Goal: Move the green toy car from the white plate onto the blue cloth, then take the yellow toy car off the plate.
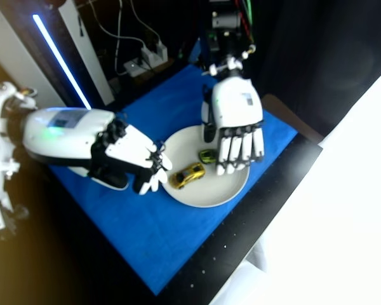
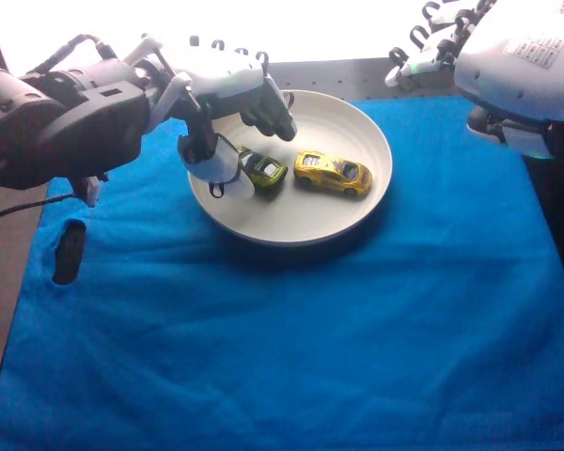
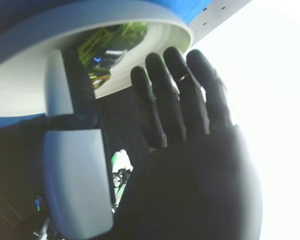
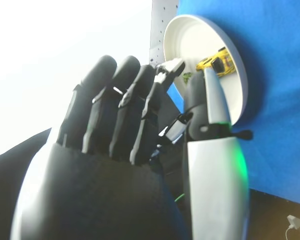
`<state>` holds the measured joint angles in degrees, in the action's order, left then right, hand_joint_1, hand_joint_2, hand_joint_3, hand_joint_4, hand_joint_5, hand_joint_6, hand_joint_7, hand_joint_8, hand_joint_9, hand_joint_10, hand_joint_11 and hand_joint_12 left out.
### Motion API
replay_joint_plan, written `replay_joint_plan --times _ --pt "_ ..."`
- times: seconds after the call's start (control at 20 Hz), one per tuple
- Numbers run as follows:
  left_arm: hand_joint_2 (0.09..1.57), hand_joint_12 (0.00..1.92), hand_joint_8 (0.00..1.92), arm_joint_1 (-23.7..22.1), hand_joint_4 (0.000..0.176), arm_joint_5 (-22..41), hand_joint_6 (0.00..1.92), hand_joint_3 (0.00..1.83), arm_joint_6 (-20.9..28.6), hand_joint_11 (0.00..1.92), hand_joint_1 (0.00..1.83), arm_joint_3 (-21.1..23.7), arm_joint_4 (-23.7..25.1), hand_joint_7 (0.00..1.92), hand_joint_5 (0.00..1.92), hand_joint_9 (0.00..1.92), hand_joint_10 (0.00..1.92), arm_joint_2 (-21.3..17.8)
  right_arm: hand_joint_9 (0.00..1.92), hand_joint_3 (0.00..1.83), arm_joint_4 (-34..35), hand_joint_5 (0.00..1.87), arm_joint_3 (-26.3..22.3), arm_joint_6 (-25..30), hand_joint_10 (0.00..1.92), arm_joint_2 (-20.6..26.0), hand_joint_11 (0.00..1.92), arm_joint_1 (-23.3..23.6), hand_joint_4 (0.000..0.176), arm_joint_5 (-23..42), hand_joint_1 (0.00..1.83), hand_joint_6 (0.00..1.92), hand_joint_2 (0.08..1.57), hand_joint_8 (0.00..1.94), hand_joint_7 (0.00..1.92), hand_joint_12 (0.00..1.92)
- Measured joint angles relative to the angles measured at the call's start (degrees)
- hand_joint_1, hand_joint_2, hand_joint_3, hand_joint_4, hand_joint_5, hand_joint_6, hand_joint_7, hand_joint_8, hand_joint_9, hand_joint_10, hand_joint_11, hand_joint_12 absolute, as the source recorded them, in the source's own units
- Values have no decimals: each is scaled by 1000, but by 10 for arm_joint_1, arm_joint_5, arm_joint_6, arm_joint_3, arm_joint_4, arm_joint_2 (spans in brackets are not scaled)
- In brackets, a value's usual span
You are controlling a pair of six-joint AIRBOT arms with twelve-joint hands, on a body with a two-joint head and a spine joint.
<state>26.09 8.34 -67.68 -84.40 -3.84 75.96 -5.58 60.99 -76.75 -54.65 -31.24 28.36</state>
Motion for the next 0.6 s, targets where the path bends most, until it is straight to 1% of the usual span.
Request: replay_joint_plan --times 0.1,0.2,0.25,0.3,0.35,0.4,0.45,0.5,0.55,0.6 --pt "1012 1522 63 0 0 -5 29 4 0 203 1321 -6 0 780 833 494 767 3 542 0 0 683 0 0 995 0 307 0 0 0 1385 227 1032 328 767 1659" --pt "1030 1515 84 3 0 -7 43 5 0 252 1352 -8 0 845 886 550 821 3 541 1 0 635 0 0 1030 0 323 0 0 0 1363 322 1041 474 707 1671" --pt "1123 1521 106 3 0 -9 875 5 0 278 1199 -8 0 896 895 587 846 3 552 0 0 621 0 0 1014 0 339 0 0 0 1364 346 1038 505 691 1666" --pt "1172 1591 1015 5 0 -9 1123 3 0 317 1190 -8 0 827 866 591 948 5 558 0 0 616 0 0 1001 0 349 0 0 0 1360 359 1036 513 685 1654" --pt "1194 1615 1237 5 14 -7 1203 2 0 355 1181 -10 0 797 835 612 1015 8 544 0 0 601 0 0 1020 0 310 0 0 0 1384 401 1030 534 676 1679" --pt "1200 1640 1230 5 0 -5 1221 0 0 353 1300 -9 0 796 816 690 1391 8 546 0 0 600 0 0 1023 0 311 0 0 0 1363 413 1032 541 677 1684" --pt "1201 1680 1233 5 0 -5 1210 0 0 372 1324 -10 0 793 809 717 1480 9 539 0 0 589 0 0 1032 0 313 0 0 0 1365 428 1032 557 666 1698" --pt "1201 1680 1233 5 0 -5 1210 0 6 372 1324 -11 -3 793 809 717 1480 10 539 0 0 589 0 0 1032 0 313 0 0 0 1365 428 1032 557 666 1698" --pt "1159 1579 1102 5 0 -3 1143 0 6 510 1363 -11 -3 897 836 812 1368 10 544 3 0 575 0 0 1034 0 380 0 0 0 1347 443 1038 572 650 1678" --pt "1161 1566 1104 5 0 -1 1166 1 6 511 1363 -13 -3 909 803 812 1373 11 552 0 0 578 0 0 1039 0 384 0 0 0 1362 448 1031 579 657 1682"
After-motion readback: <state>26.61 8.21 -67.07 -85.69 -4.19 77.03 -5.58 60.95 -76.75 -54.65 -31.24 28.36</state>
